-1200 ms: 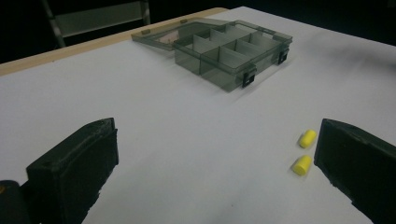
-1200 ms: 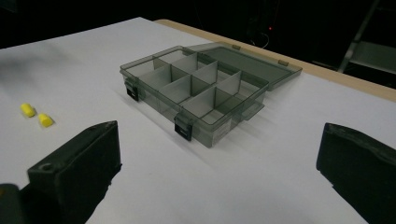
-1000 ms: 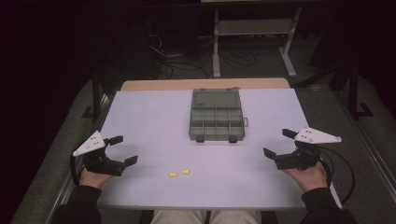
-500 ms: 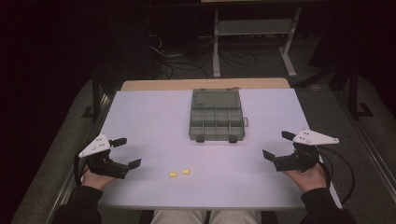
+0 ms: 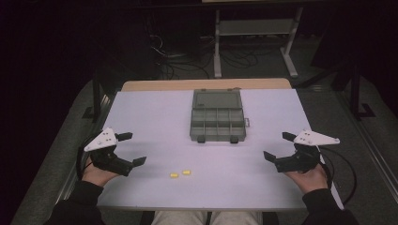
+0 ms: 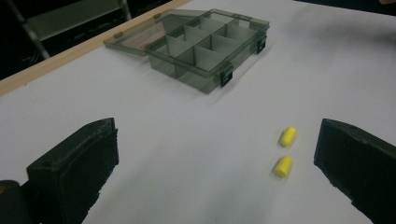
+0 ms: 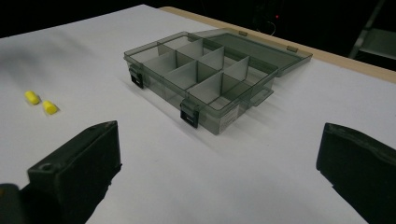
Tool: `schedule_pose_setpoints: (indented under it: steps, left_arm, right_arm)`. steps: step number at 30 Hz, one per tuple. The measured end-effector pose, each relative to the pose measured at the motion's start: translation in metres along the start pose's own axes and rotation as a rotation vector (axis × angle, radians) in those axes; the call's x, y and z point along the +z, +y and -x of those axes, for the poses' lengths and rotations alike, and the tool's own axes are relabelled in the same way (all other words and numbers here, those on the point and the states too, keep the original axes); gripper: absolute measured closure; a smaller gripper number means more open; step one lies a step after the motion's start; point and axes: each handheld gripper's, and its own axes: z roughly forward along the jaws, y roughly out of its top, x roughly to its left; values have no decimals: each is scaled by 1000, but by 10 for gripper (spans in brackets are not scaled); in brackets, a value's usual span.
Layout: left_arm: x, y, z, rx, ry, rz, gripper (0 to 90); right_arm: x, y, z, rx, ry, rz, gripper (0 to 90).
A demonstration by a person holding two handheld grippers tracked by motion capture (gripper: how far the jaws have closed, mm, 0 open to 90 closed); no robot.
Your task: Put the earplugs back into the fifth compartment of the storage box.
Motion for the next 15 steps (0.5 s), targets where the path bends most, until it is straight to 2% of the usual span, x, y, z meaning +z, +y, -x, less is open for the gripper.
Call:
schedule_pose_setpoints:
  steps: [9, 10, 15]
  left_arm:
    - [9, 19, 4, 51, -38, -48, 0]
    - [13, 23, 6, 66, -47, -68, 0]
    - [22, 29, 9, 87, -72, -98, 0]
  right_arm:
    - [0, 0, 0, 5, 6, 1, 0]
    - [0, 0, 0, 5, 8, -1, 0]
    - [0, -1, 0, 6, 10, -7, 0]
